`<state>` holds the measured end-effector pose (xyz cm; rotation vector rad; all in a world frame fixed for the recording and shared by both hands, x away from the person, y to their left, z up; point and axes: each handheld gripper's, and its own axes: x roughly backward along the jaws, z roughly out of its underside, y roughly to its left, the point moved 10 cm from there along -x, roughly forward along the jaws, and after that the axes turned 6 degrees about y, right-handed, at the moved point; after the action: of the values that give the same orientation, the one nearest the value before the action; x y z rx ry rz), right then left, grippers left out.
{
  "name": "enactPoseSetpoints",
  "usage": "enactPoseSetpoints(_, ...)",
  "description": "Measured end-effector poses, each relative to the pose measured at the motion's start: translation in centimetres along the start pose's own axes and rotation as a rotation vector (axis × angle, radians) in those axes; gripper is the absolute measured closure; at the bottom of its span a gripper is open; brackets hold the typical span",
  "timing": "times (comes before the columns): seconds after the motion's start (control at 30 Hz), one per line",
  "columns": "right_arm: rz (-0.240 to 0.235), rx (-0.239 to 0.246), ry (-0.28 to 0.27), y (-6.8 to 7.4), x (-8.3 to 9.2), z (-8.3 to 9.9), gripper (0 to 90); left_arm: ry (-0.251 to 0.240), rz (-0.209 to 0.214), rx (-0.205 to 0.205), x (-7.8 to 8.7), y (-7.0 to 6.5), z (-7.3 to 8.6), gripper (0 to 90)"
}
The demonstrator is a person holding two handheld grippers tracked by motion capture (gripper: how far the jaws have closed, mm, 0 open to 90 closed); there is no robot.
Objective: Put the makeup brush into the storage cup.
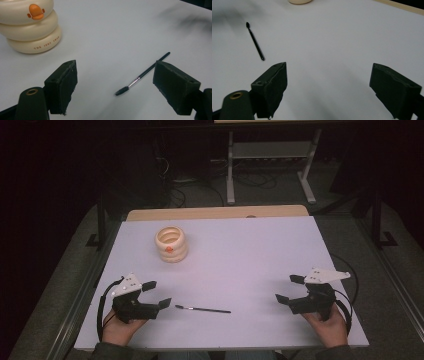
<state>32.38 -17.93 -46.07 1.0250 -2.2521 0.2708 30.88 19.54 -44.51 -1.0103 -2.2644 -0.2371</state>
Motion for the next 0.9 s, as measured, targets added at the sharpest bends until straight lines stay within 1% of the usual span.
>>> enactPoseSetpoints(0.23, -0.015, -0.005, 0.014, 0.06, -0.27, 0.09, 13.6, 0.000, 0.000, -0.009, 0.10, 0.04, -0.04, 19.5)
enactPoseSetpoints(0.43, -0.015, -0.006, 0.021, 0.11, -0.53, -0.02, 13.6, -0.003, 0.002, -0.010, 0.19, 0.07, -0.09, 19.5)
enactPoseSetpoints(0.53, -0.016, 0.002, 0.031, 0.25, -0.66, -0.07, 13.7, -0.003, 0.004, -0.011, 0.16, 0.03, -0.09, 19.5)
enactPoseSetpoints(0.6, -0.021, 0.010, 0.027, 0.35, -0.72, -0.21, 13.7, -0.001, 0.003, -0.013, 0.15, 0.00, -0.09, 19.5)
enactPoseSetpoints(0.7, -0.029, 0.004, 0.028, 0.46, -0.65, -0.37, 13.7, 0.001, 0.005, -0.016, 0.15, -0.05, -0.09, 19.5)
enactPoseSetpoints(0.8, -0.021, 0.009, 0.038, 0.36, -0.66, -0.46, 13.6, 0.000, 0.006, -0.016, 0.13, -0.07, -0.11, 19.5)
enactPoseSetpoints(0.87, -0.024, 0.015, 0.041, 0.34, -0.64, -0.62, 13.7, -0.001, 0.007, -0.016, 0.18, -0.07, -0.11, 19.5)
enactPoseSetpoints(0.9, -0.032, 0.001, 0.039, 0.47, -0.61, -0.74, 13.7, -0.001, 0.007, -0.015, 0.19, -0.06, -0.13, 19.5)
